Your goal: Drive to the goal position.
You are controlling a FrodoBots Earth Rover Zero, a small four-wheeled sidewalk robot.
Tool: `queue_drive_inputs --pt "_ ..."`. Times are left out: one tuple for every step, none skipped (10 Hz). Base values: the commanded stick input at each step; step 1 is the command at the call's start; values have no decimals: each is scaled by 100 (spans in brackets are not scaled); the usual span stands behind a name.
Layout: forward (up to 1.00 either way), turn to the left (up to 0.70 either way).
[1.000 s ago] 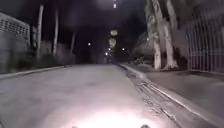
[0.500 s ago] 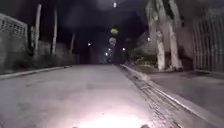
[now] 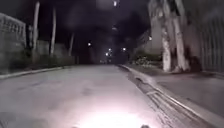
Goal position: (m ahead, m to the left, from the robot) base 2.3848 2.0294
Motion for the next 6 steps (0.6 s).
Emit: queue_drive_inputs --pt "70 35" --pt "70 35" --pt "70 35" --pt "70 35" --pt "70 35" --pt "70 35"
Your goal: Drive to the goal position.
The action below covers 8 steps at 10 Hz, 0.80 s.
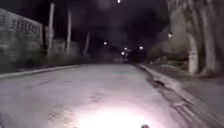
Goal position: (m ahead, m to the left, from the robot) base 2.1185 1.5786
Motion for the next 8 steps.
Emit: queue_drive_inputs --pt "70 35" --pt "70 35" --pt "70 29" --pt "70 20" --pt "70 12" --pt "70 3" --pt "70 0" --pt "70 0"
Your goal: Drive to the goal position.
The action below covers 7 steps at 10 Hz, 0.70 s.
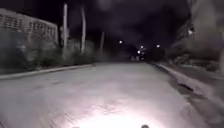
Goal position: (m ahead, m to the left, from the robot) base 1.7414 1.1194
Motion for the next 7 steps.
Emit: queue_drive_inputs --pt "70 0" --pt "70 0" --pt "70 0" --pt "70 0" --pt "70 0" --pt "70 0" --pt "70 0"
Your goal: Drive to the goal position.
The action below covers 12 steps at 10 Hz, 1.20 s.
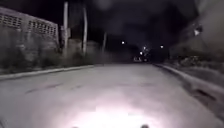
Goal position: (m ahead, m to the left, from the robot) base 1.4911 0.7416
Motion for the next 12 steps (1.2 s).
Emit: queue_drive_inputs --pt "70 0" --pt "70 0" --pt "70 0" --pt "70 0" --pt "70 0" --pt "70 0" --pt "70 0" --pt "70 0" --pt "70 0" --pt "70 0" --pt "70 0" --pt "70 0"
